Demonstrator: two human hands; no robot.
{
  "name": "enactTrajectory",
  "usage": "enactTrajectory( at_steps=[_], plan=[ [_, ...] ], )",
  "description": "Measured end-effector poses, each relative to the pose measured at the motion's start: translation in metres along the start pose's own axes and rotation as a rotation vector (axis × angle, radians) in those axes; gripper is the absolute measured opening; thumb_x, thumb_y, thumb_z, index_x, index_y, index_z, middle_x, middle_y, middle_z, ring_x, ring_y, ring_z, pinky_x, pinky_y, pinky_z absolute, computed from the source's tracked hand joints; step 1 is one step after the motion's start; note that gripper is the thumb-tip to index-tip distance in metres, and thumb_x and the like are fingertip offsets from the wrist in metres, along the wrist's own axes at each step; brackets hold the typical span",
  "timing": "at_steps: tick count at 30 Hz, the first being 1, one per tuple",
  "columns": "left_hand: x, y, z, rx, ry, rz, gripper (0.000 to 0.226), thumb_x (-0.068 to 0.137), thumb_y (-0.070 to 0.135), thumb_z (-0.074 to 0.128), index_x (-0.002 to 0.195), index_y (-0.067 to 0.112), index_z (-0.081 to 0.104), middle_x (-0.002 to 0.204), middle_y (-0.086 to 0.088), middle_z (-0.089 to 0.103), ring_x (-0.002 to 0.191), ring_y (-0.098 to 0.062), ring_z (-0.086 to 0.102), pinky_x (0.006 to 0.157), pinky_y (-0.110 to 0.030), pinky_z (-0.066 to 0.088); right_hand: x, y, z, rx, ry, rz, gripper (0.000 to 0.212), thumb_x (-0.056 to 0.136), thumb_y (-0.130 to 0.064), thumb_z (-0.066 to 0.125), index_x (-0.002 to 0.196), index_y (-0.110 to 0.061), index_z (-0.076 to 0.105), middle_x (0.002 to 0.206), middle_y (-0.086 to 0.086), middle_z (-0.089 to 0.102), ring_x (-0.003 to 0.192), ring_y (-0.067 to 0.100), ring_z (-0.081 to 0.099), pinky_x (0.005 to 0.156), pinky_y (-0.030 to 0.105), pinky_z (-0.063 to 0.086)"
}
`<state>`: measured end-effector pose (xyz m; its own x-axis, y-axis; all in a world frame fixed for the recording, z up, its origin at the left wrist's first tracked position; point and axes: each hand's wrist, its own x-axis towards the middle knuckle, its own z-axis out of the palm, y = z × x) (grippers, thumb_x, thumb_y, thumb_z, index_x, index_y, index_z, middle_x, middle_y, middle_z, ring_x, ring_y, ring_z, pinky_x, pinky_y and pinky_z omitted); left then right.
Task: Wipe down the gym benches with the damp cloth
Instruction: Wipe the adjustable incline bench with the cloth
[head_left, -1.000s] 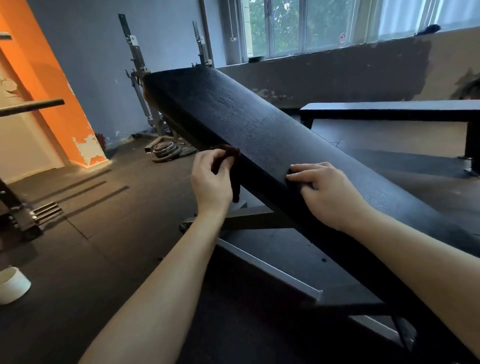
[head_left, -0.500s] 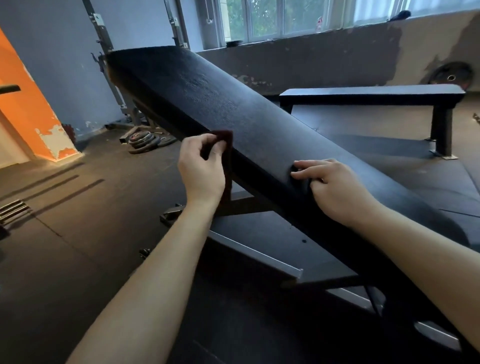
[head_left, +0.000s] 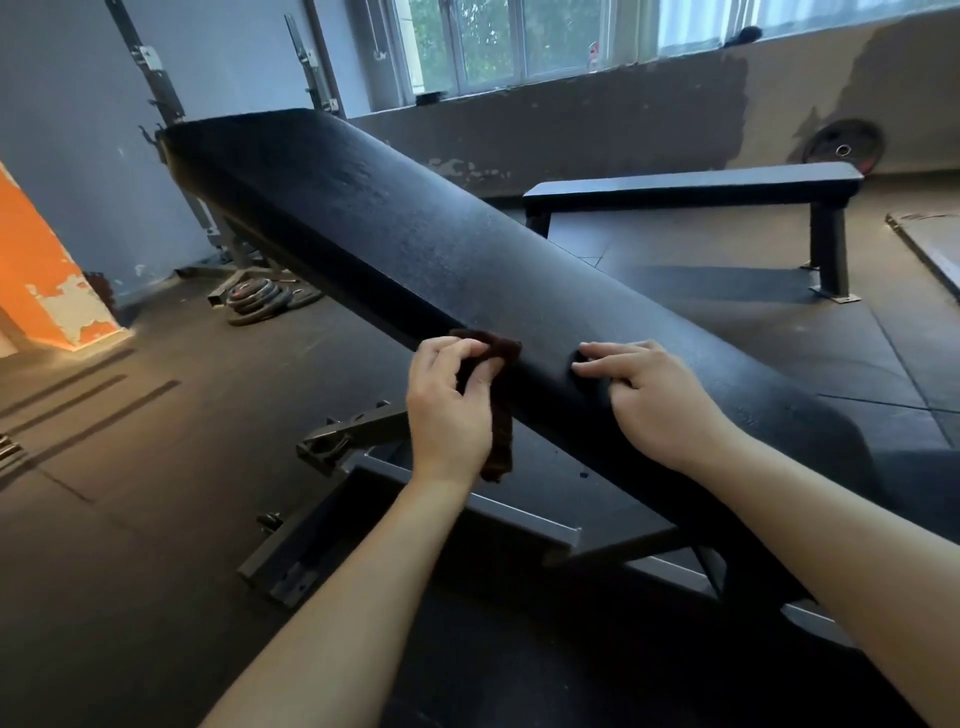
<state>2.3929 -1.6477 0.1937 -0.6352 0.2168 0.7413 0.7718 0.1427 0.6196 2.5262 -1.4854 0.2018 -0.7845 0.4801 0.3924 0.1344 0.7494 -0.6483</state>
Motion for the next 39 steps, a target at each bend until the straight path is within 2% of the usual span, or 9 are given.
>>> enactTrajectory(
  at_steps=[4,7,14,20,24,30,34,37,39],
  plan=[
    [0.049,-0.003,-0.018,-0.005,0.2,-0.157,0.015,0.094,0.014,0.069,0.107,0.008,0.067,0.108,-0.001,0.059,0.095,0.012,0.053,0.085,0.0,0.038,-0.009,0.01,-0.007,0.002,0.006,0.051,0.056,0.09,0.007,0.042,0.123,-0.025,0.076,0.142,-0.014,0.06,0.136,0.012,0.042,0.116,0.022,0.024],
    [0.031,0.004,-0.01,0.007,0.189,-0.14,0.013,0.094,0.014,0.069,0.106,0.009,0.066,0.108,0.001,0.059,0.096,0.003,0.056,0.086,-0.002,0.039,-0.016,0.011,-0.005,0.014,0.019,0.06,0.056,0.09,0.008,0.043,0.125,-0.023,0.074,0.144,-0.013,0.059,0.136,0.012,0.04,0.114,0.017,0.021],
    [-0.048,0.035,0.016,-0.082,-0.15,-0.155,0.009,0.091,0.016,0.074,0.099,0.019,0.07,0.101,0.012,0.061,0.098,0.0,0.061,0.087,-0.011,0.047,-0.032,0.004,-0.004,0.05,0.055,0.076,0.054,0.091,0.005,0.046,0.13,-0.022,0.071,0.147,-0.008,0.057,0.139,0.014,0.037,0.119,0.025,0.022],
    [-0.043,0.074,0.006,-0.179,-0.27,-0.326,0.008,0.087,0.022,0.08,0.093,0.025,0.075,0.088,0.009,0.074,0.086,-0.002,0.069,0.075,-0.012,0.052,-0.069,-0.015,-0.027,0.401,0.209,0.194,0.023,0.098,-0.015,0.063,0.113,-0.023,0.079,0.106,-0.014,0.076,0.105,-0.002,0.066,0.101,0.022,0.05],
    [-0.053,0.098,0.006,-0.279,-0.411,-0.363,0.005,0.088,0.019,0.079,0.093,0.019,0.078,0.084,0.005,0.076,0.081,-0.004,0.073,0.07,-0.014,0.055,-0.093,-0.025,-0.034,0.754,0.051,0.264,0.02,0.101,-0.024,0.062,0.108,-0.016,0.079,0.098,0.003,0.08,0.098,0.019,0.076,0.097,0.044,0.058],
    [-0.058,0.098,0.007,-0.37,-0.522,-0.365,0.016,0.093,0.004,0.069,0.1,0.015,0.079,0.089,0.003,0.078,0.085,-0.008,0.075,0.075,-0.016,0.056,-0.101,-0.016,-0.033,0.748,0.139,0.326,0.016,0.091,-0.011,0.075,0.107,-0.012,0.076,0.096,0.009,0.079,0.095,0.028,0.076,0.095,0.054,0.058],
    [-0.035,0.063,0.004,-0.071,-0.261,-0.129,0.018,0.091,0.006,0.07,0.099,0.02,0.078,0.101,0.008,0.072,0.099,-0.006,0.066,0.09,-0.024,0.054,-0.087,-0.015,-0.048,0.745,0.278,0.355,0.011,0.088,-0.015,0.08,0.098,-0.018,0.075,0.093,0.008,0.078,0.09,0.028,0.076,0.088,0.051,0.062],
    [-0.02,0.032,0.003,0.246,-0.133,0.04,0.025,0.088,0.013,0.074,0.113,0.018,0.075,0.123,0.003,0.057,0.117,-0.015,0.042,0.104,-0.028,0.043,-0.062,-0.024,-0.069,0.565,0.413,0.182,0.013,0.089,-0.02,0.079,0.099,-0.017,0.07,0.09,0.0,0.074,0.082,0.009,0.072,0.076,0.028,0.062],
    [-0.019,0.022,0.005,0.29,-0.15,0.062,0.036,0.088,0.017,0.077,0.124,0.018,0.071,0.136,-0.002,0.047,0.124,-0.021,0.036,0.108,-0.026,0.035,-0.048,-0.034,-0.07,0.375,0.46,0.004,0.013,0.09,-0.021,0.077,0.098,-0.017,0.069,0.093,-0.006,0.07,0.085,0.006,0.067,0.076,0.025,0.056]
  ],
)
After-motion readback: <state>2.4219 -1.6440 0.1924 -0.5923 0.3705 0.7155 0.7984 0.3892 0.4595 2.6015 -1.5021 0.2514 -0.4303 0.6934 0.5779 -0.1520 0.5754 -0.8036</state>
